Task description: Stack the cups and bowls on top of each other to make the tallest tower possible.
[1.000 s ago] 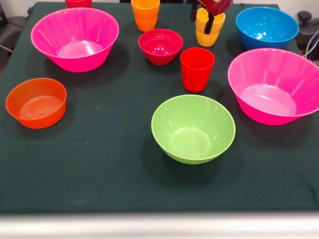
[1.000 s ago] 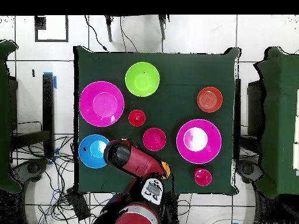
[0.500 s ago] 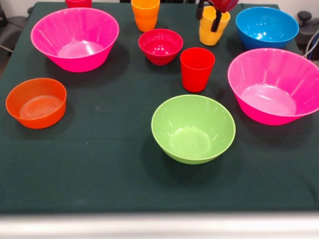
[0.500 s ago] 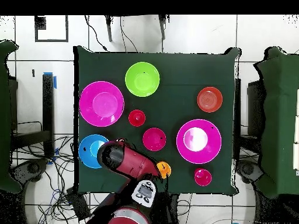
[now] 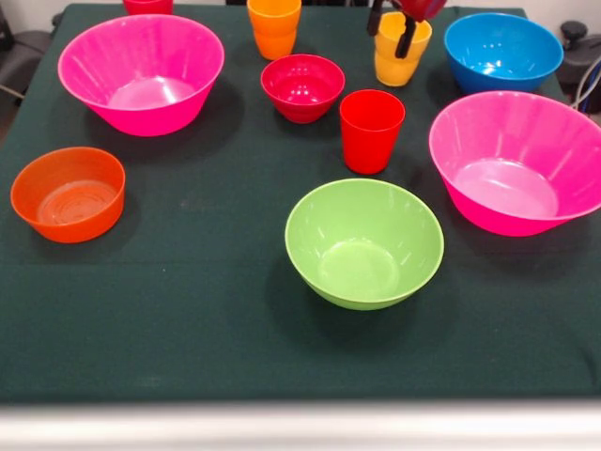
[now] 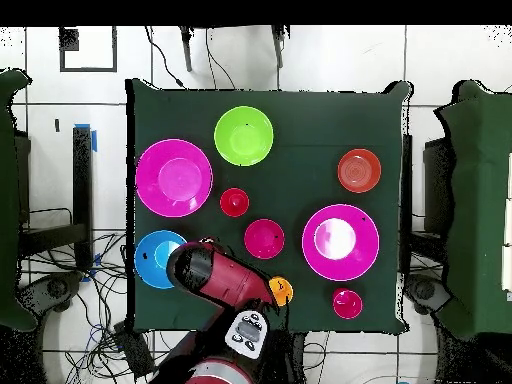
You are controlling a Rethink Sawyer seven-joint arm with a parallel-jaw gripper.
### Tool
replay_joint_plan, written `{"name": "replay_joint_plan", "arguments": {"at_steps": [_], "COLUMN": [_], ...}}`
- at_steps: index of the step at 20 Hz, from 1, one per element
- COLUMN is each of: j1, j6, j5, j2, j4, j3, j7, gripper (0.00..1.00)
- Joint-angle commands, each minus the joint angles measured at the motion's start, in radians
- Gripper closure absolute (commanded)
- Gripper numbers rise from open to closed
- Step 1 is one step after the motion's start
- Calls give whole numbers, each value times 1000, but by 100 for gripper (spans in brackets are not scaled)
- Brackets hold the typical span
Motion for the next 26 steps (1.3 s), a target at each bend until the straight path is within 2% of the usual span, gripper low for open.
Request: {"name": "replay_joint_plan", "arguments": {"at_steps": [1,12,26], "j1": [18,11,-15], "j6": [122,160,77], "j5": [-7,-17,17], "j2": [-7,-37,-10], "j4": [-58,-59,-63], "j3": [46,35,101], "j7": [151,141,151], "gripper": [0,0,0]}}
